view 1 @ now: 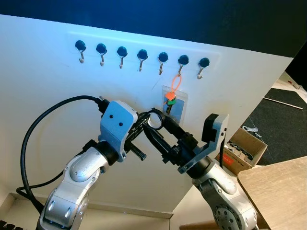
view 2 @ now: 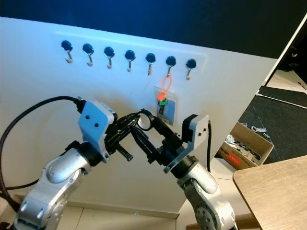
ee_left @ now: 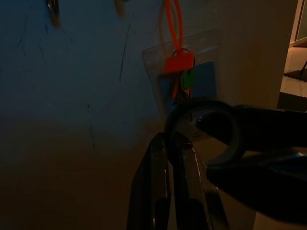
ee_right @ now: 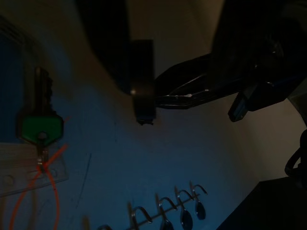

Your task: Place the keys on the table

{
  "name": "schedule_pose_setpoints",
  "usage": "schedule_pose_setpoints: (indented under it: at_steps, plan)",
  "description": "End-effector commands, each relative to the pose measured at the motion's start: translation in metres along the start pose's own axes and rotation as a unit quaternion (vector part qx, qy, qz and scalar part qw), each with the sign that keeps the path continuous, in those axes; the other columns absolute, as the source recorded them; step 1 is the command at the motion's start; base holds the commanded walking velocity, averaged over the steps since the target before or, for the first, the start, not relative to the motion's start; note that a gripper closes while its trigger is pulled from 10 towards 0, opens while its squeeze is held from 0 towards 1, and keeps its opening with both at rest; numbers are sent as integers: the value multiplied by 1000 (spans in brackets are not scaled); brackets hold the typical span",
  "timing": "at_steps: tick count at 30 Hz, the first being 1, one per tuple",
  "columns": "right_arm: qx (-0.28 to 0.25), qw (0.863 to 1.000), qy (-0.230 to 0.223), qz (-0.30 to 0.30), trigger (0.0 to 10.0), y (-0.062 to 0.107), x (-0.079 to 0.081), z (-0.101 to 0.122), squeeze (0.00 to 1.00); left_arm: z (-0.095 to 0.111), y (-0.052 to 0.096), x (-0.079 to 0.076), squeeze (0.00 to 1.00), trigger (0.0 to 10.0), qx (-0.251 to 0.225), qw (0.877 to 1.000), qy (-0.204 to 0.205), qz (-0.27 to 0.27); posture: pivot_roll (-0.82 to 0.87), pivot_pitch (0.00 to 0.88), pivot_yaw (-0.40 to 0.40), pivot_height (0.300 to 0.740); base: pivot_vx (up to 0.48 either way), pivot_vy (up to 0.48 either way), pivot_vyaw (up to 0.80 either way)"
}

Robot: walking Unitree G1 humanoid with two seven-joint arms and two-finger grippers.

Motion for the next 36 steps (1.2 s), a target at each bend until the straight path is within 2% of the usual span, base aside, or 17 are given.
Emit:
schedule_pose_setpoints:
  at_steps: [1, 12, 13, 14, 15, 16, 20, 21, 23, 26, 28, 31, 32, 34, 36]
  plan:
    - [6, 1000, -11, 5, 0, 1, 2, -2, 0, 4, 1, -5, 0, 10000, -7, 1000, 3, -10, 201, 137, -104, 740, 0, 0, 0]
    - [9, 1000, -11, -6, 0, 1, 0, -3, 0, 4, 1, -6, 0, 10000, -7, 1000, 2, -13, 195, 134, -96, 740, 0, 0, 0]
    - [10, 1000, -11, -11, 10000, 1, -1, -4, 0, 5, 1, -7, 0, 10000, -11, 1000, 2, -15, 195, 134, -96, 740, 0, 0, 0]
    - [10, 1000, -11, -11, 10000, 1, -1, -4, 0, 5, 1, -7, 0, 10000, -11, 1000, 2, -15, 195, 134, -96, 740, 0, 0, 0]
    - [11, 1000, -11, -14, 10000, 1, -1, -4, 0, 8, 2, -11, 471, 10000, -19, 999, 9, -32, 195, 134, -96, 740, 0, 0, 0]
    - [11, 1000, -10, -15, 10000, 1, -1, -5, 0, 8, 2, -12, 1000, 10000, -20, 999, 11, -35, 192, 135, -90, 740, 0, 0, 0]
    - [11, 1000, -9, -18, 10000, 1, -1, -5, 0, 8, 3, -11, 1000, 10000, -16, 999, 7, -30, 191, 136, -88, 740, 0, 0, 0]
    - [12, 1000, -7, -25, 10000, 2, -3, -6, 0, 9, 5, -10, 0, 10000, -17, 999, 10, -32, 189, 138, -86, 740, 0, 0, 0]
    - [14, 999, -5, -34, 10000, 3, -5, -7, 0, 11, 8, -10, 0, 10000, -19, 999, 19, -36, 186, 140, -85, 740, 0, 0, 0]
    - [22, 997, 5, -77, 10000, 10, -17, -14, 0, 16, 25, -15, 0, 10000, -20, 995, 54, -85, 184, 146, -78, 740, 0, 0, 0]
    - [24, 996, 7, -86, 10000, 12, -19, -15, 0, 16, 29, -16, 0, 10000, -19, 994, 59, -95, 184, 146, -78, 740, 0, 0, 0]
    - [31, 989, 24, -142, 10000, 19, -34, -21, 0, 13, 48, -24, 0, 10000, 2, 986, 73, -147, 181, 149, -73, 740, 0, 0, 0]
    - [31, 989, 24, -142, 10000, 19, -34, -21, 0, 13, 48, -24, 0, 10000, 2, 986, 73, -147, 181, 149, -73, 740, 0, 0, 0]
    - [32, 982, 38, -181, 10000, 24, -46, -22, 0, 6, 60, -31, 0, 10000, 29, 980, 76, -180, 177, 150, -69, 740, 0, 0, 0]
    - [31, 980, 42, -190, 10000, 26, -49, -22, 0, 4, 63, -33, 0, 10000, 37, 979, 75, -185, 176, 150, -68, 740, 0, 0, 0]
Point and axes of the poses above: a point about 5 cm out from each wrist's last joint towards the gripper, its own y axis pointing back from the gripper into the wrist, its own z axis along the axis of the wrist's last joint, x = y × z, the point moved 3 cm from there along -y, pointing out of the wrist towards the gripper, and after that the axes turned 6 degrees about -y, right-handed, at the moved point
